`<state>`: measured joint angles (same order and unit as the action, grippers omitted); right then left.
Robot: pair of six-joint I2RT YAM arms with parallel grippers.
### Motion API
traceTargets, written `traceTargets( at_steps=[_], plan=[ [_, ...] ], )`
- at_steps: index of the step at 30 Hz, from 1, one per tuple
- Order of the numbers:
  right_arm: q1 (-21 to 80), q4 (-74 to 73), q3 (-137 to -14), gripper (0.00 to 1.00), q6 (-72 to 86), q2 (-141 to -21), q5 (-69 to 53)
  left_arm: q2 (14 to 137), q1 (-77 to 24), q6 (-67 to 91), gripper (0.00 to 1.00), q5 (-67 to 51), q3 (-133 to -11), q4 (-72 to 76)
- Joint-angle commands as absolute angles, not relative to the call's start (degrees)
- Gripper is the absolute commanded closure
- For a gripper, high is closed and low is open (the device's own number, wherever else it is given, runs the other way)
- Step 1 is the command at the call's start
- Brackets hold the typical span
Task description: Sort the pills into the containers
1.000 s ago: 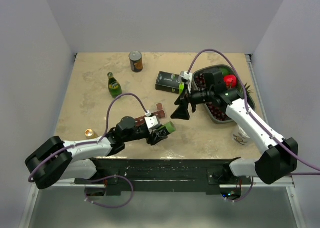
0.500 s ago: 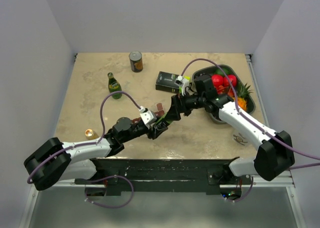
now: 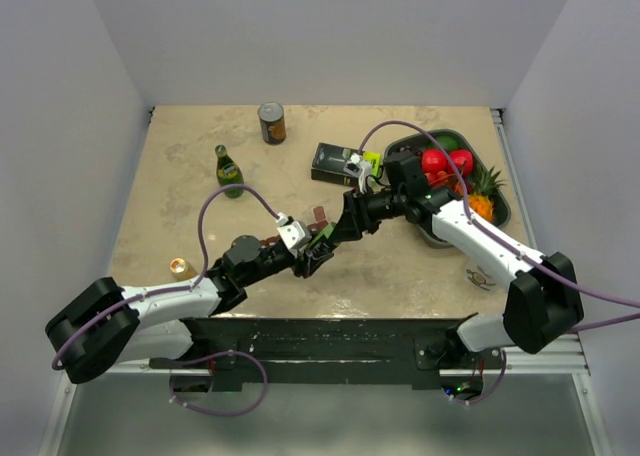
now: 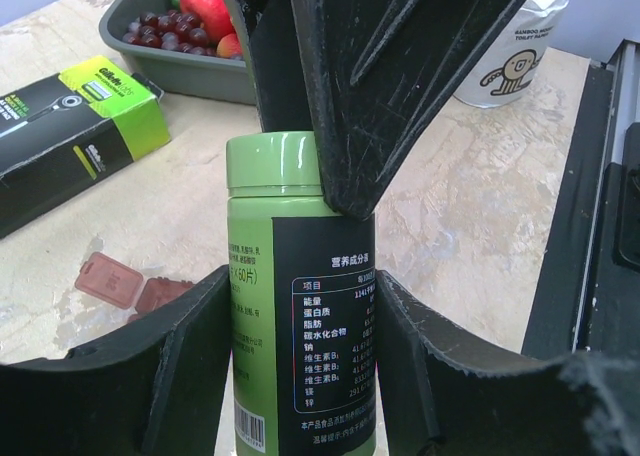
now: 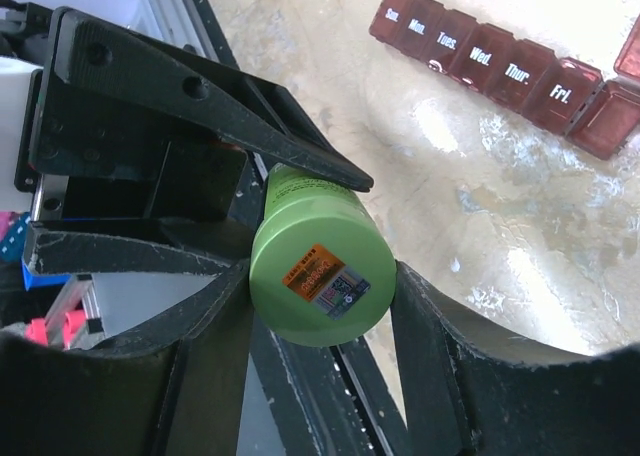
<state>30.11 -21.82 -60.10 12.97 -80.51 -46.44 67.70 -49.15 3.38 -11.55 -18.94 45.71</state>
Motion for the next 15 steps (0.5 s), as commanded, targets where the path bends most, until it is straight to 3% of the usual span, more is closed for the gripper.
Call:
traceTargets(
  at_steps=[1, 4, 9, 12, 15],
  plan=[
    [31.29, -20.39, -63.54, 0.82, 6.96, -80.86, -58.87, 67.06, -49.22, 0.27, 1.0, -18.18, -20.74, 49.31],
    [31.9, -28.09, -67.14, 0.9, -8.91, -82.0, -64.15, 67.41, -49.13, -2.02, 1.0, -22.84, -21.62, 47.46],
    [34.45, -61.04, -79.79, 0.93, -50.78, -89.2, -67.59, 68.99, -48.25, -2.64, 1.0, -32.07, -24.16, 44.57],
    [37.43, -71.0, -84.02, 0.95, -62.27, -91.31, -65.4, 70.4, -47.9, -2.29, 1.0, -36.81, -25.66, 43.33],
    [40.42, -68.83, -84.11, 0.95, -62.76, -89.05, -59.52, 72.15, -47.81, -1.67, 1.0, -40.42, -26.8, 42.63]
  ],
)
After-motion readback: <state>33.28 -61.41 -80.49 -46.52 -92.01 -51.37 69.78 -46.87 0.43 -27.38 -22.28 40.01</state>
